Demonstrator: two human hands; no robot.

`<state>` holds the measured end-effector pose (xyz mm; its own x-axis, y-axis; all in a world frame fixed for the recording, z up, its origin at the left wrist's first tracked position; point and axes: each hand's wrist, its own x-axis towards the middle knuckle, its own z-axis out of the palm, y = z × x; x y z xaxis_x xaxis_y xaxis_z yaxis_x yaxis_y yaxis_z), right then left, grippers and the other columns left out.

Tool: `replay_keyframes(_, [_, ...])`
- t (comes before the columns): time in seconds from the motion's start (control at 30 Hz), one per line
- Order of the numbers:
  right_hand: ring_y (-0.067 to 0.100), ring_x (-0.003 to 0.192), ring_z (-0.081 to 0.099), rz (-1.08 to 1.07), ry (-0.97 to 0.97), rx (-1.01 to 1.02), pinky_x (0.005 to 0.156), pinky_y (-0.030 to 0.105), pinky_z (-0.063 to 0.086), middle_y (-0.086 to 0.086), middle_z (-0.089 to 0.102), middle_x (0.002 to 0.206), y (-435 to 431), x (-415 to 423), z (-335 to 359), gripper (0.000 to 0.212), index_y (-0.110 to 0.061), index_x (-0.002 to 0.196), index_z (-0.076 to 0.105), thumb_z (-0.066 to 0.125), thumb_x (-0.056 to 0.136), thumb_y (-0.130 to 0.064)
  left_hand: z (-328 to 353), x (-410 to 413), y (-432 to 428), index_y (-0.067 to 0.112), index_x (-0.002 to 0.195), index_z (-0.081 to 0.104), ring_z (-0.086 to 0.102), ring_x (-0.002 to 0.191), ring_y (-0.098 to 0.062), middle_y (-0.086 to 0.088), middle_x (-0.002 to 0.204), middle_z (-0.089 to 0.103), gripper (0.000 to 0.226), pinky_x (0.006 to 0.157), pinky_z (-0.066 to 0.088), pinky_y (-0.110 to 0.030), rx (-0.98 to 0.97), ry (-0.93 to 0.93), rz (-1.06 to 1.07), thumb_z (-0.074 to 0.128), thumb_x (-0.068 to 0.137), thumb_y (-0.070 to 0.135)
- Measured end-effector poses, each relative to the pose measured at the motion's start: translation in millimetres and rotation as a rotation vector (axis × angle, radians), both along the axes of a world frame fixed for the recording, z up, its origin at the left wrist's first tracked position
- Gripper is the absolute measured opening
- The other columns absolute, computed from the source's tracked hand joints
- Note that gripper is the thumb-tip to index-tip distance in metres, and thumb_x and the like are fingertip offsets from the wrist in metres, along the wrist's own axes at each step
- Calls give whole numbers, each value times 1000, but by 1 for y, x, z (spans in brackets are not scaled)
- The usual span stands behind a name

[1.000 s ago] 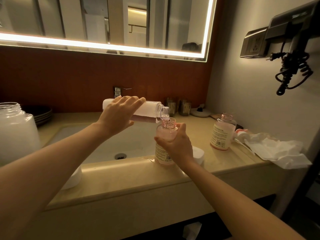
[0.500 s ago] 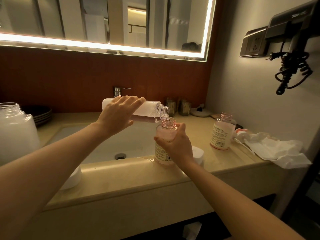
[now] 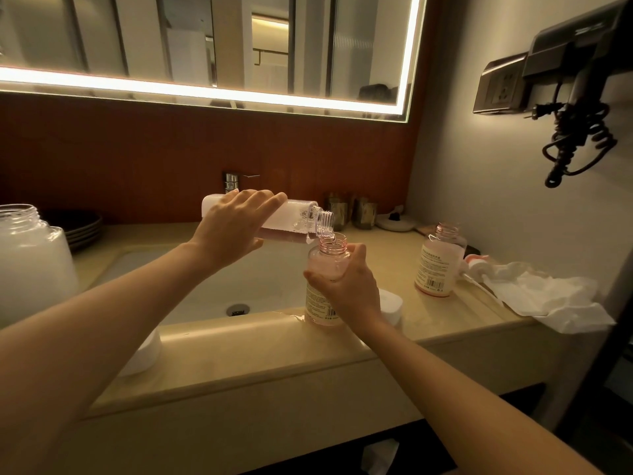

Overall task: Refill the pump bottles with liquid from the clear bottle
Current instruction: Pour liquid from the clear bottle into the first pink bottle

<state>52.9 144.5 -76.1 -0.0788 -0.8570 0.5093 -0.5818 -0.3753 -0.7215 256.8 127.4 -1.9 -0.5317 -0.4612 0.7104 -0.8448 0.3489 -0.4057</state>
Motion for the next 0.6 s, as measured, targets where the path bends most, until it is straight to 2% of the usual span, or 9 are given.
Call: replay_keyframes(0.6, [25,103,58,1,1,10,82,44,53,8,57,117,-1,0,-1,74,-16,116,34,77,65,-48,2,-1,1,9,122,43,65,90,-37,-19,108,63,93,73,54,-51,0,-11,7,92,43,14])
